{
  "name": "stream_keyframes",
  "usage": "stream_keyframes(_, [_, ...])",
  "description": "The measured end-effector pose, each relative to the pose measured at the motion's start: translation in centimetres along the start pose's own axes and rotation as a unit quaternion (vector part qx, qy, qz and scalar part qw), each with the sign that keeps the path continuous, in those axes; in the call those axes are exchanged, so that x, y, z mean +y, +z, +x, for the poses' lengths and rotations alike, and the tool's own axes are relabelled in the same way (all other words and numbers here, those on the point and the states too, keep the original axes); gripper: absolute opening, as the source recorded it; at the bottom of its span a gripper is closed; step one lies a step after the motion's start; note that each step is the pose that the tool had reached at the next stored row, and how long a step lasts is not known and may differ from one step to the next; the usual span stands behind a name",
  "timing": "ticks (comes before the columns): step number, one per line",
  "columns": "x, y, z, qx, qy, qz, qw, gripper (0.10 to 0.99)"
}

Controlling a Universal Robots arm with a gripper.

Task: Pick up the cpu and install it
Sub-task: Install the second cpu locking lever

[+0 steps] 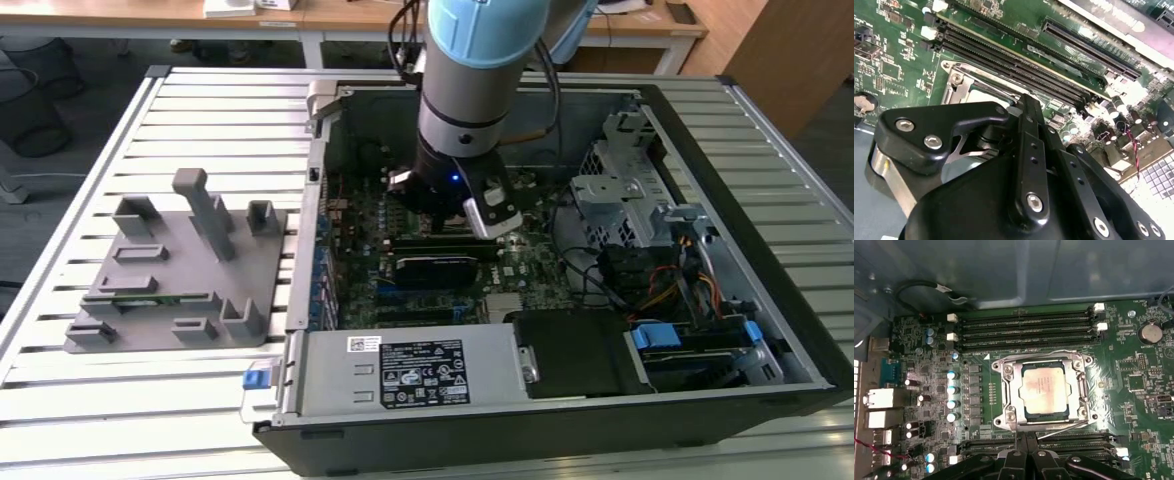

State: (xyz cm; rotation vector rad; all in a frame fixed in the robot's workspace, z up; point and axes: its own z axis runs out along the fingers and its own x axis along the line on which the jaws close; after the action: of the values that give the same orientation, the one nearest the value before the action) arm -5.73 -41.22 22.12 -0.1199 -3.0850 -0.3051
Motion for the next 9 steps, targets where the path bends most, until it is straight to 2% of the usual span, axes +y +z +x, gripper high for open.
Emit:
stream_keyframes(3, [-0.43, 0.15, 0.13, 0.0004, 0.000, -0.0052, 1.0000, 0.106])
stream_keyframes(9, [-0.85, 0.65, 0.34, 0.0015, -0.001, -0.0180, 0.9998, 0.106])
